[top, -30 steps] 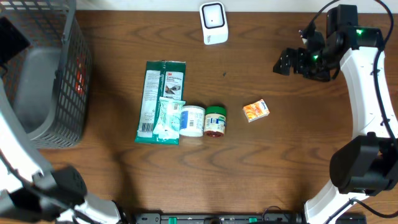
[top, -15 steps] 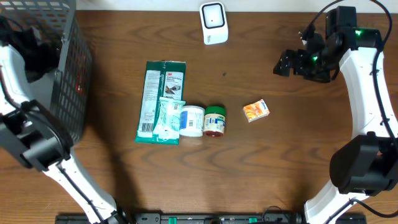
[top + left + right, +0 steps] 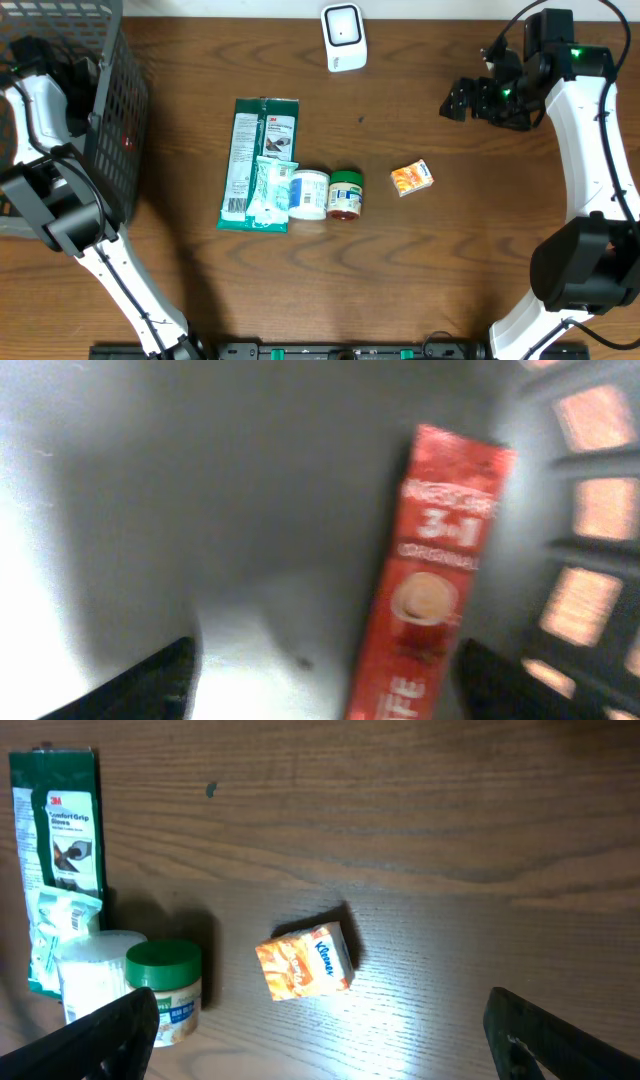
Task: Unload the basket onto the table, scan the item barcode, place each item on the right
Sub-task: 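Reach the left gripper into the basket toward the red Nescafe stick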
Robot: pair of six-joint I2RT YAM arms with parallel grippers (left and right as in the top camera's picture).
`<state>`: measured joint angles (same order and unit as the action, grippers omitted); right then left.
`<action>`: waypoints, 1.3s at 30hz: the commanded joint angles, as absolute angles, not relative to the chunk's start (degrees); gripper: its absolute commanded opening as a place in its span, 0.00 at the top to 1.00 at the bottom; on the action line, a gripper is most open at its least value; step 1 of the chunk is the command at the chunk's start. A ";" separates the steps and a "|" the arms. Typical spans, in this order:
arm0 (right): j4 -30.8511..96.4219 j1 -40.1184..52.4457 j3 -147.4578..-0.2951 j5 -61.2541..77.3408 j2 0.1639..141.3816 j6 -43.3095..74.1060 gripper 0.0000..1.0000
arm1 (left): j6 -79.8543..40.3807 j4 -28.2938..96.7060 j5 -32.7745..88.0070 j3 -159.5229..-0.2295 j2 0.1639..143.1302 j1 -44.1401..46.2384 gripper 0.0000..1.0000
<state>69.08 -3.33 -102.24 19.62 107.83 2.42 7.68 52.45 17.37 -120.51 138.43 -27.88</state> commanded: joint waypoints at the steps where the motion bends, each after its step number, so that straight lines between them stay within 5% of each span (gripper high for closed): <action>1: 68.93 -3.29 -101.82 19.55 106.85 3.01 0.01 | 7.73 53.45 6.85 -119.83 140.73 -28.25 0.43; 3: 68.93 -3.29 -101.82 19.55 106.85 2.98 0.01 | 6.31 53.54 4.56 -119.83 139.41 -28.58 0.56; 7: 68.93 -3.29 -101.82 19.55 106.85 2.98 0.01 | 3.03 53.65 2.33 -119.83 137.53 -28.97 0.56; 10: 68.97 -3.29 -101.82 19.53 106.85 2.96 0.01 | 0.97 54.30 -0.62 -119.83 137.36 -28.97 0.86; 12: 68.97 -3.29 -101.82 19.53 106.85 2.96 0.01 | -0.45 54.52 -1.87 -119.83 137.12 -29.08 0.86; 15: 68.97 -3.29 -101.82 19.51 106.85 2.94 0.01 | -2.85 54.54 -2.20 -119.83 135.41 -29.34 0.69; 18: 68.95 -3.29 -101.82 19.53 106.85 2.96 0.01 | -6.35 53.71 0.40 -119.83 132.44 -29.45 0.41; 22: 69.04 -3.29 -101.82 19.53 106.85 2.96 0.01 | -4.25 51.40 15.59 -119.83 129.29 -29.43 0.28; 30: 69.67 -3.29 -101.82 19.53 106.85 2.96 0.01 | 4.27 50.11 20.58 -118.04 131.63 -27.42 0.18; 39: 69.58 -3.29 -101.82 19.53 106.85 2.96 0.01 | 6.68 49.60 20.08 -115.70 138.93 -25.93 0.20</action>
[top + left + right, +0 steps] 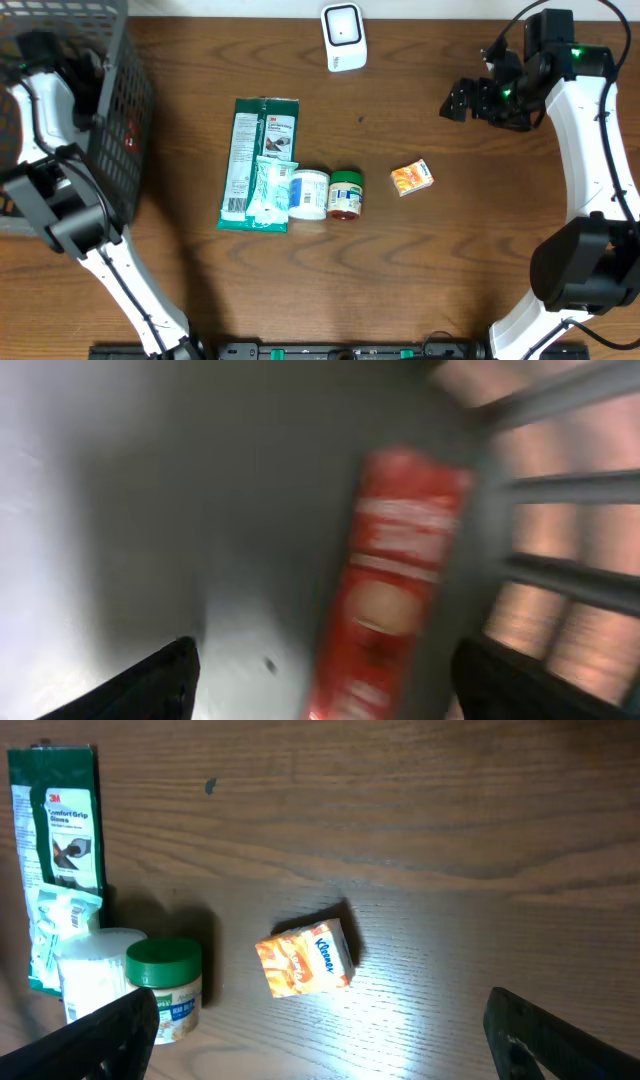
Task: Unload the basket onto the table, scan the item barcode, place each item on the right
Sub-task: 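Reach the left gripper into the basket toward the red Nescafe stick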
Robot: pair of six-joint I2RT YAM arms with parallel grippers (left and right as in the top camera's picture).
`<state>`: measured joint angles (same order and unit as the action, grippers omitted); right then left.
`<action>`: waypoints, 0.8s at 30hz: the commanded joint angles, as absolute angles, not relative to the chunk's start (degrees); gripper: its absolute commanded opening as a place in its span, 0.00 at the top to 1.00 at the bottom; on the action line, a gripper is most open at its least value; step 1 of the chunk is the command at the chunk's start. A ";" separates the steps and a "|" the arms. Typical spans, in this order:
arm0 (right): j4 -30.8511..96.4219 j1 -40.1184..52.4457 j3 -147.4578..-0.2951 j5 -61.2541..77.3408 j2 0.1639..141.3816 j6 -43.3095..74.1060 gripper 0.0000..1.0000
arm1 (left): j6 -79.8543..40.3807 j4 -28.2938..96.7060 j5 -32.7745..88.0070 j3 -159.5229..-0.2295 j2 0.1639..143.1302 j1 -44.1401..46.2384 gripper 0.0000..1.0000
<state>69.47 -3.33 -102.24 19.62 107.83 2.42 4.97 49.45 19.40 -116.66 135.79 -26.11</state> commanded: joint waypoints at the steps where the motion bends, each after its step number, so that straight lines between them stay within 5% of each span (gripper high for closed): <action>1: 69.58 -3.29 -101.82 19.53 106.85 2.96 0.01 | 6.70 49.63 19.84 -115.70 139.65 -25.93 0.22; 6: 69.56 -3.29 -101.82 19.53 106.85 2.96 0.01 | 7.05 50.48 12.45 -115.68 141.91 -25.93 0.29; 10: 69.58 -3.29 -101.82 19.53 106.85 2.96 0.01 | 3.68 50.63 -0.32 -115.87 140.59 -26.35 0.64; 11: 69.60 -3.29 -101.82 19.53 106.85 2.96 0.01 | 1.87 50.65 -3.38 -115.92 139.81 -26.68 0.66; 18: 69.60 -3.29 -101.82 19.53 106.85 2.96 0.01 | -6.09 50.59 -3.42 -116.11 131.87 -29.71 0.49; 19: 69.63 -3.29 -101.82 19.53 106.85 2.96 0.01 | -6.07 50.41 2.61 -116.11 129.73 -30.35 0.31; 24: 69.65 -3.29 -101.82 19.55 106.85 2.98 0.01 | -4.36 50.39 20.73 -116.11 126.41 -31.18 0.17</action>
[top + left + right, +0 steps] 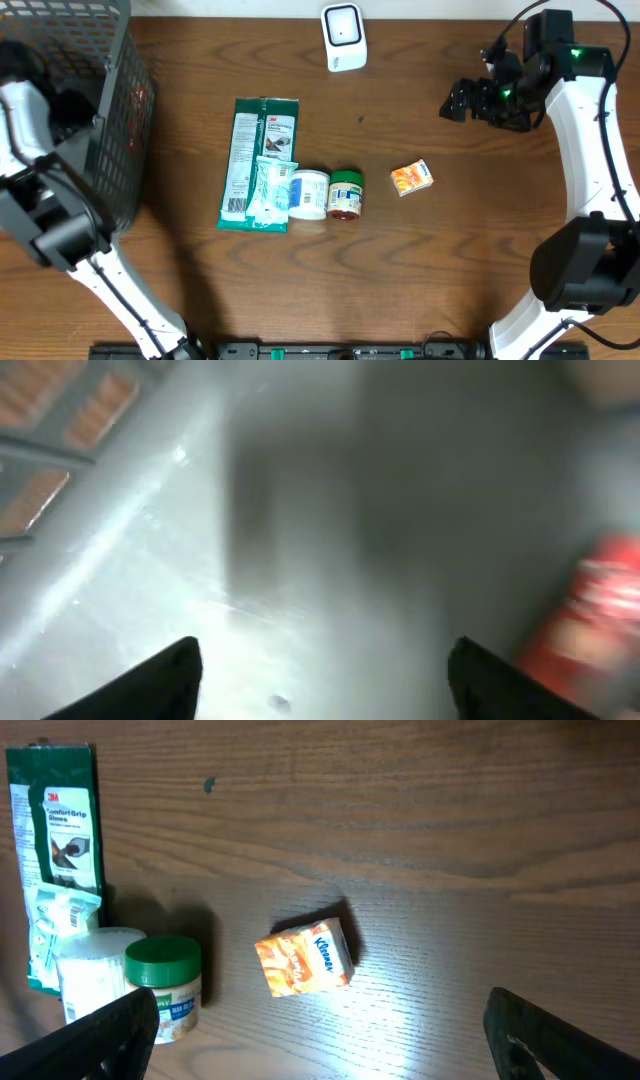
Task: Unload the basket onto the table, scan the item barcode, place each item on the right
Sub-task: 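Reach the left gripper into the basket toward the red Nescafe stick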
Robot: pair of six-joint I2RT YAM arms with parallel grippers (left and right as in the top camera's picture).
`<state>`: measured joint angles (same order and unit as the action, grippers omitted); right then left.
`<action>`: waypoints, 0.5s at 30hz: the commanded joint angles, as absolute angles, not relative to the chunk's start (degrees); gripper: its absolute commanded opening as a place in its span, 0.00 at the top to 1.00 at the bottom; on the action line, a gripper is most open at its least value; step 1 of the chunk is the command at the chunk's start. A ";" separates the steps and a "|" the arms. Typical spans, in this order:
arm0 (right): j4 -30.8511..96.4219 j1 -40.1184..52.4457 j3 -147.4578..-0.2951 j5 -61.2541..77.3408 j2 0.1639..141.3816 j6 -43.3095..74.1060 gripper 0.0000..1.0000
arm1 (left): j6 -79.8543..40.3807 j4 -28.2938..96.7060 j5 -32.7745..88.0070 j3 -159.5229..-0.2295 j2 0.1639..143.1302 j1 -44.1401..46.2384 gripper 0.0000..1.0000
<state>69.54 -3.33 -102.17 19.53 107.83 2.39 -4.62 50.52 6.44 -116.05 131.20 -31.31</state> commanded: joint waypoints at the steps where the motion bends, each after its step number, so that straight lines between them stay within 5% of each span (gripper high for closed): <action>1: 69.67 -3.29 -101.82 19.55 106.85 2.98 0.01 | -2.70 50.22 23.81 -116.09 126.43 -31.16 0.15; 15: 70.26 -3.29 -101.82 19.55 106.85 3.22 0.01 | 4.95 49.32 25.93 -115.37 137.60 -27.68 0.12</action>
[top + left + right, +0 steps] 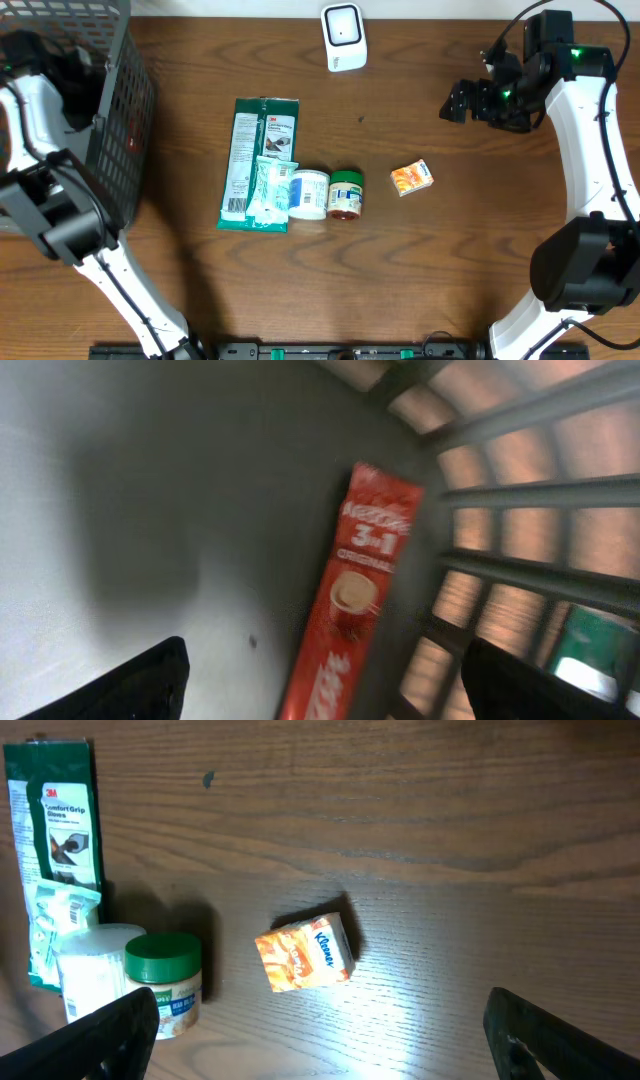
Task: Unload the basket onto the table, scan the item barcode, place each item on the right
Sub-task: 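Reach the left gripper into the basket toward the red Nescafe stick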
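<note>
The white barcode scanner (343, 37) stands at the table's far edge. My left gripper (325, 695) is open inside the dark mesh basket (118, 120). Nothing is between its fingers. Below it a red Nescafé 3-in-1 sachet (355, 610) lies on the basket floor against the mesh wall. My right gripper (320, 1040) hangs open and empty high over the table at the far right. An orange Kleenex pack (304, 956) lies below it.
Left of the tissue pack on the wooden table lie a green-lidded jar (346, 194), a white jar (309, 194) and a long green 3M package (258, 160) with a smaller packet on it. The basket's walls close in my left arm.
In the left wrist view the red sachet was blurred at the right edge over bare basket floor. Now it lies mid-view by the mesh wall. The right arm has not moved.
My left gripper was open close above the red sachet in the basket. It then saw the sachet tilted by the wall, then mostly bare floor, and now the sachet from farther off. The right gripper stayed open over the tissue pack. The table items kept their places.
</note>
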Robot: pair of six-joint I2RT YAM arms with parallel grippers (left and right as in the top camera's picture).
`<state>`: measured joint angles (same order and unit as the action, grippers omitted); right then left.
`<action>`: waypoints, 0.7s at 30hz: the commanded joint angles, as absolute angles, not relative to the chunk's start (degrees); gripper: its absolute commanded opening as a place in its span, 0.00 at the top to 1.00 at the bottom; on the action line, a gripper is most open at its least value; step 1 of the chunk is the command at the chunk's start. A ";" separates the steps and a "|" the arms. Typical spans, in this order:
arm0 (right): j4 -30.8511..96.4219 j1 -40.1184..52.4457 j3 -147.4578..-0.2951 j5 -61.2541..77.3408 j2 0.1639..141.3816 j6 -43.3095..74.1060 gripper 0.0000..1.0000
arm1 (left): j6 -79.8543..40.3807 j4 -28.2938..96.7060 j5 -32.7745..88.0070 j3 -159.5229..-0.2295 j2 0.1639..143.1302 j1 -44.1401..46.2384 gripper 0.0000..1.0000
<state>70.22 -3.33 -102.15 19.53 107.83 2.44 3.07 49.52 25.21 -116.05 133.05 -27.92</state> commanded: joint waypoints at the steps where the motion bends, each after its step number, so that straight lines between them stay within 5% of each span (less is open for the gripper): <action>1: 70.26 -3.29 -101.82 19.55 106.85 3.27 0.01 | 5.21 49.15 25.74 -115.37 138.69 -27.53 0.12; 6: 70.02 -3.29 -101.82 19.55 106.85 3.88 0.01 | 8.58 48.93 25.45 -115.37 145.77 -27.00 0.14; 8: 70.04 -3.29 -101.82 19.55 106.85 4.27 0.01 | 8.23 49.08 21.19 -115.37 147.04 -27.07 0.23; 11: 70.08 -3.29 -101.82 19.55 106.85 4.25 0.01 | 0.75 49.65 0.62 -115.46 146.61 -27.66 0.36; 14: 70.13 -3.29 -101.82 19.55 106.85 4.25 0.01 | -2.79 50.33 -8.12 -115.46 145.18 -28.49 0.36; 21: 70.13 -3.29 -101.82 19.53 106.85 4.25 0.01 | -6.09 50.70 -7.25 -115.48 139.76 -30.96 0.24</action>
<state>70.06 -3.33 -102.15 19.53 107.83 3.51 -3.33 49.01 -0.80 -118.74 138.19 -28.40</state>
